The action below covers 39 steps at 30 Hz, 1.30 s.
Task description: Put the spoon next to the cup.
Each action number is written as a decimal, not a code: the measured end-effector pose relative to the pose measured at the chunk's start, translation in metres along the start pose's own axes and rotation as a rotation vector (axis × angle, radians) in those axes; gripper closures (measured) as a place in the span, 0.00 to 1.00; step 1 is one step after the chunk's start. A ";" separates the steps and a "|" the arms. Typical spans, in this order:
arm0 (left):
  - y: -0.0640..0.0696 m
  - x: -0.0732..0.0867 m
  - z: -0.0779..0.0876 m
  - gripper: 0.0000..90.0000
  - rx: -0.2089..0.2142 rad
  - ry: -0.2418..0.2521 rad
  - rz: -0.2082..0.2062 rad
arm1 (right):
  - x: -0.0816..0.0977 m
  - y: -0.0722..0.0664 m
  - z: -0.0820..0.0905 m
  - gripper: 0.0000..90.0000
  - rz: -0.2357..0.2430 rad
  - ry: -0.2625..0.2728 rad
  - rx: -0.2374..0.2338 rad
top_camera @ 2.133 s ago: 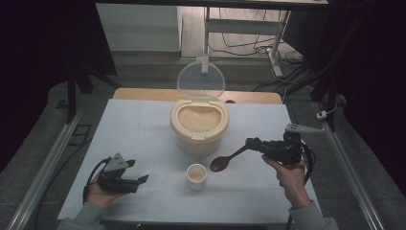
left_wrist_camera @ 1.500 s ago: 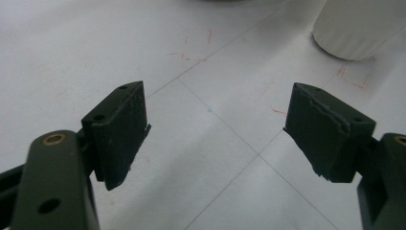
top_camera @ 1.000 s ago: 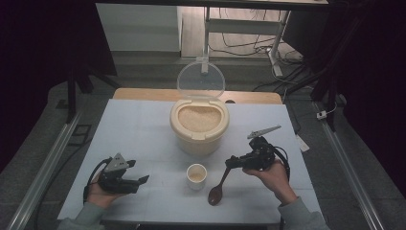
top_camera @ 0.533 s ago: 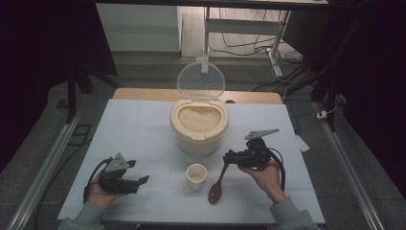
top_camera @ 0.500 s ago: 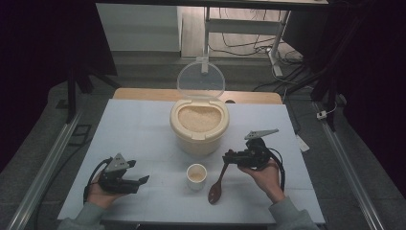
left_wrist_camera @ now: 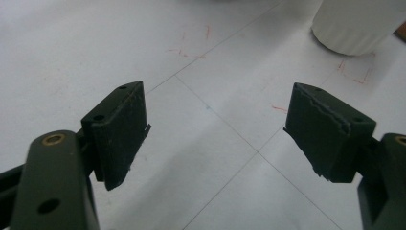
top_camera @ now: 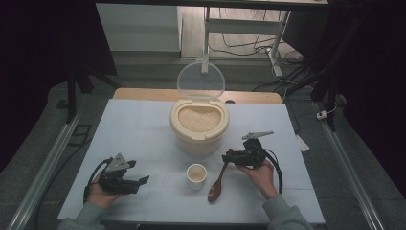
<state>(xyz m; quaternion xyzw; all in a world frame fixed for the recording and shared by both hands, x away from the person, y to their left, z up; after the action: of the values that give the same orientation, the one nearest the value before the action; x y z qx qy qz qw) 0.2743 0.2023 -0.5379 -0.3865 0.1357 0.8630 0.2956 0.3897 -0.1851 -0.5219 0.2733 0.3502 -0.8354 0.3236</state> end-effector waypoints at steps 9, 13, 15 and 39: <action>0.001 0.000 0.000 0.25 -0.002 -0.003 -0.002 | 0.009 0.012 -0.010 0.59 0.005 -0.032 0.086; 0.001 0.000 0.000 0.25 -0.002 -0.004 -0.003 | 0.011 0.013 -0.014 0.54 0.030 -0.049 0.129; 0.001 0.000 0.000 0.25 -0.002 -0.004 -0.004 | 0.012 0.014 -0.015 0.53 0.039 -0.061 0.147; 0.000 0.000 0.001 0.25 -0.001 0.003 0.002 | 0.011 0.002 0.018 0.44 0.163 0.071 0.222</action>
<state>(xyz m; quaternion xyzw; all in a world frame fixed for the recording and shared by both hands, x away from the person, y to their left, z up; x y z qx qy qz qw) 0.2739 0.2027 -0.5373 -0.3876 0.1361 0.8629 0.2942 0.3801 -0.2043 -0.5195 0.3644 0.2434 -0.8298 0.3456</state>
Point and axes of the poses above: each handheld gripper's, and its own axes: z roughly backward along the jaws, x roughly out of its underside, y roughly to its right, the point moved 4 cm from there along -z, roughly forward along the jaws, and after that the axes turned 4 degrees about -x, right-handed, at the moved point
